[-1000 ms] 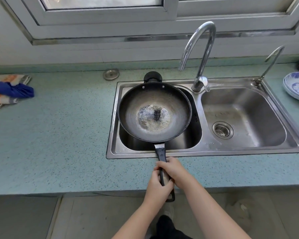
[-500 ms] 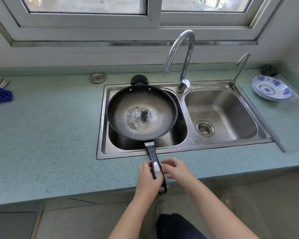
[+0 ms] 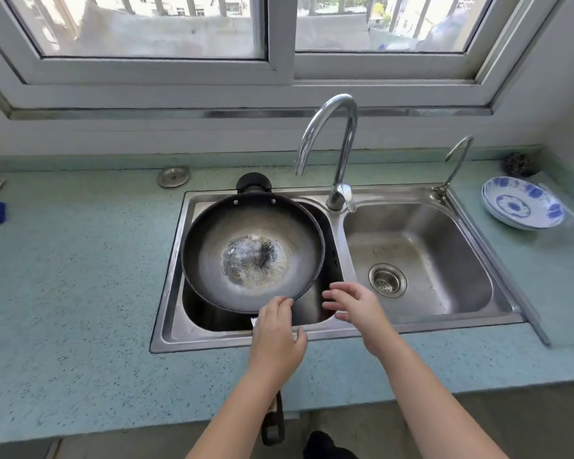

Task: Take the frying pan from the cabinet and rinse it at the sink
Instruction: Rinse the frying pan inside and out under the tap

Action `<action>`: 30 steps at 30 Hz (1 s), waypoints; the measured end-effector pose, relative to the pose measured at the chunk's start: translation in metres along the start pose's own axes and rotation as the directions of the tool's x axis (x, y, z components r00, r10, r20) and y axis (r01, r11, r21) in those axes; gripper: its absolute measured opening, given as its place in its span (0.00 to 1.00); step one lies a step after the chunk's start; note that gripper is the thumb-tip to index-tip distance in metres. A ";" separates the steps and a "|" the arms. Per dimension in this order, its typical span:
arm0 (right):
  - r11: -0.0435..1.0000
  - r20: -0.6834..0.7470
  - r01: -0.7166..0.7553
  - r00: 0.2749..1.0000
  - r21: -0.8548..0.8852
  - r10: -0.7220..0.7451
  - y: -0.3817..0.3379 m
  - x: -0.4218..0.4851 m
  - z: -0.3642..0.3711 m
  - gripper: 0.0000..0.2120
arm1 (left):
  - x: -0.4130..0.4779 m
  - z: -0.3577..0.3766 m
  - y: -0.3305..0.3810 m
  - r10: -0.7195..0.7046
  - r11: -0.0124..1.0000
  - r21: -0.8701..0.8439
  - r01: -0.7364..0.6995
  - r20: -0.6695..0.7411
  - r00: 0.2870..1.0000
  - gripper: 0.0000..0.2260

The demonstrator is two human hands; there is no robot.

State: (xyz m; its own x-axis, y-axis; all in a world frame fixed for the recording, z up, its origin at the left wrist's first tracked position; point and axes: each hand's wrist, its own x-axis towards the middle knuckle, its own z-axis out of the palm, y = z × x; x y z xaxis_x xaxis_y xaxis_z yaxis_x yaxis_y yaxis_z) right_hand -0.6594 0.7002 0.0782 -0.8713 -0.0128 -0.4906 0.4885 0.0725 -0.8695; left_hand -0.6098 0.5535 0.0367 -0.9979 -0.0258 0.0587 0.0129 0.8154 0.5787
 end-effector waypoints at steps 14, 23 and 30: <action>0.997 0.030 -0.005 1.000 0.073 0.002 -0.066 0.133 -0.061 0.12 | 0.099 0.058 0.026 0.157 0.973 0.165 -0.163 0.050 0.986 0.21; 0.968 0.112 -0.068 0.993 0.240 0.042 -0.067 0.173 -0.055 0.03 | 0.114 0.073 0.025 0.133 0.964 0.219 -0.148 0.082 0.988 0.23; 0.952 0.103 -0.170 0.984 0.253 0.148 -0.064 0.187 -0.062 0.03 | 0.112 0.078 0.025 0.132 0.970 0.200 -0.137 0.039 0.990 0.23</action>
State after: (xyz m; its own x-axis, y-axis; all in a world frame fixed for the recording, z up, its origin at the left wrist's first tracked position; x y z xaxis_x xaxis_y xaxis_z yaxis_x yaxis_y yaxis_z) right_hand -0.8571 0.7551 0.0458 -0.7799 -0.1046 -0.6172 0.6251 -0.1814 -0.7592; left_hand -0.7257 0.6158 -0.0056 -0.9892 0.1047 0.1023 0.1367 0.9103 0.3907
